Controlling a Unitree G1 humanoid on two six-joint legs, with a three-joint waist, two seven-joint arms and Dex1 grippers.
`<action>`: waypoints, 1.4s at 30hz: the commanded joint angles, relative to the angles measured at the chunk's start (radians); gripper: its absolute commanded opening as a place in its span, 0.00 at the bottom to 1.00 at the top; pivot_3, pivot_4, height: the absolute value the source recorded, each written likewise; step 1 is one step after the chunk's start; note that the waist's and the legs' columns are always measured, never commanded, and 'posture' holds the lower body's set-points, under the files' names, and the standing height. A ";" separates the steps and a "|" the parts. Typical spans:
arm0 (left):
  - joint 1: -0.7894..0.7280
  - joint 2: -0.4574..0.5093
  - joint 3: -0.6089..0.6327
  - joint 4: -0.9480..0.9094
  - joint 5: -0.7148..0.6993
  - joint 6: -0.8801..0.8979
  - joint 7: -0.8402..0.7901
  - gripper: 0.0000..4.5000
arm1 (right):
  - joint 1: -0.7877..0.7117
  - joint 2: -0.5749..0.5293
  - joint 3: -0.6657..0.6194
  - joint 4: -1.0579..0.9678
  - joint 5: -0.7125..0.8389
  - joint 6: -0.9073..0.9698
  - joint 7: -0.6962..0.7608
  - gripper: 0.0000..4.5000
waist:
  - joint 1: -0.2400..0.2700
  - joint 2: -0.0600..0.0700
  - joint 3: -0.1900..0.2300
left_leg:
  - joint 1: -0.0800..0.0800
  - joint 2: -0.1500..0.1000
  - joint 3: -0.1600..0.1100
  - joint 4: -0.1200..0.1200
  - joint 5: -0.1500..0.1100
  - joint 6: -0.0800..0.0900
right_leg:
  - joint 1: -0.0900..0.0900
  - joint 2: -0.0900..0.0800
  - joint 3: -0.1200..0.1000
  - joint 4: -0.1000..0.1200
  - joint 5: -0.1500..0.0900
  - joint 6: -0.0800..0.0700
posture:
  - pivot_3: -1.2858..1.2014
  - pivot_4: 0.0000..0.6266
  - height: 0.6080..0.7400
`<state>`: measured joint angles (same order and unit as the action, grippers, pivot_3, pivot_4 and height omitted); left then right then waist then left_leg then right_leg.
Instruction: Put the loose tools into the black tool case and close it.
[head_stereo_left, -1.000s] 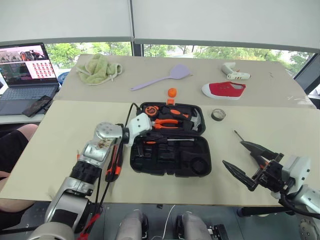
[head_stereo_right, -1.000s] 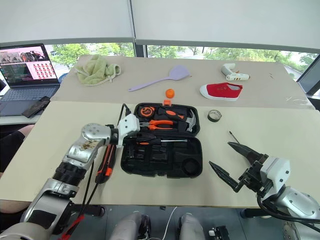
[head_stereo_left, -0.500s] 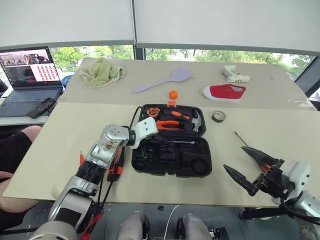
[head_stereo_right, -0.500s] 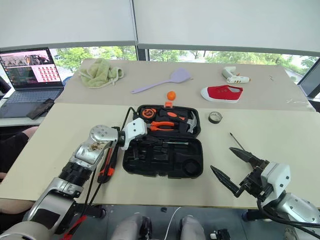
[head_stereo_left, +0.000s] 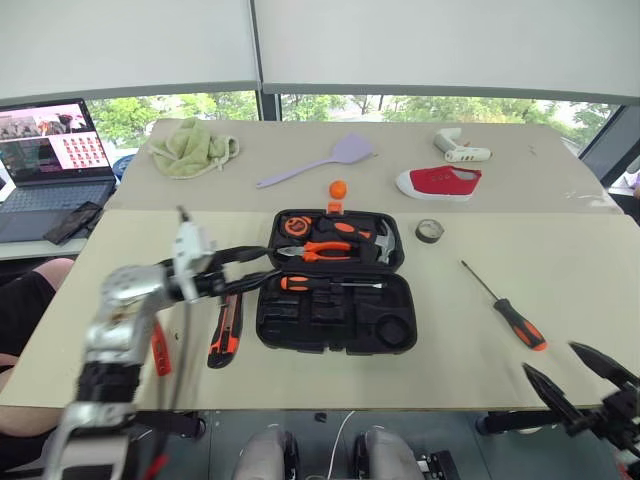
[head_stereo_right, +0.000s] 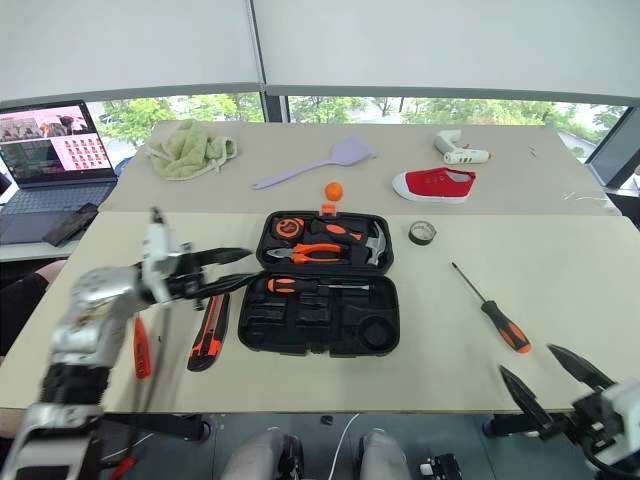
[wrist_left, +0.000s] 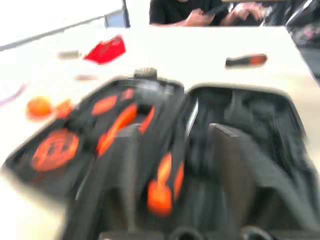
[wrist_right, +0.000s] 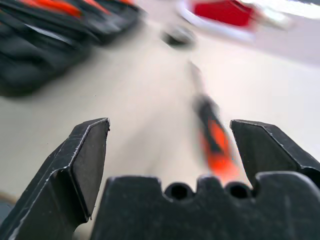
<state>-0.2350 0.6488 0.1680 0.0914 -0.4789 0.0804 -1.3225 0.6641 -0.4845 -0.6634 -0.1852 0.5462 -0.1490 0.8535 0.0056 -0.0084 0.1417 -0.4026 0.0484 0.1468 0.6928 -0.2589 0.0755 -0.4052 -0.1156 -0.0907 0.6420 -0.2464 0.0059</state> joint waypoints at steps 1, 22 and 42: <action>0.142 0.073 0.131 -0.011 -0.026 -0.073 -0.037 0.95 | 0.050 0.018 -0.051 0.040 -0.014 -0.054 0.020 1.00 | 0.001 0.000 0.000 | 0.000 0.000 0.000 0.000 -0.003 -0.005 | 0.000 0.000 0.000 0.000 -0.001 0.001 | 0.52 0.24 1.00; 0.437 0.047 0.105 -0.414 -0.165 0.023 0.036 0.99 | -0.493 -0.541 0.308 0.228 -0.129 0.629 0.016 1.00 | 0.007 0.001 0.002 | -0.004 -0.002 -0.001 -0.001 -0.001 0.000 | -0.004 -0.005 -0.004 -0.001 -0.001 -0.002 | 0.52 0.24 1.00; 0.408 -0.026 0.118 -0.451 -0.235 0.032 0.166 1.00 | -0.772 -0.562 0.361 0.262 -0.184 0.279 0.235 0.22 | -0.006 0.003 0.005 | -0.004 0.001 0.001 0.000 -0.001 0.000 | -0.002 0.001 -0.001 -0.002 -0.001 0.000 | 0.52 0.24 1.00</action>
<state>0.1664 0.6197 0.2432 -0.3305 -0.6782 0.1117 -1.1647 -0.0510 -1.0329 -0.2801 0.1782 0.3031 0.2181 1.0034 -0.0004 -0.0054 0.1469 -0.4063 0.0495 0.1479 0.6928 -0.2597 0.0752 -0.4077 -0.1137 -0.0916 0.6400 -0.2472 0.0060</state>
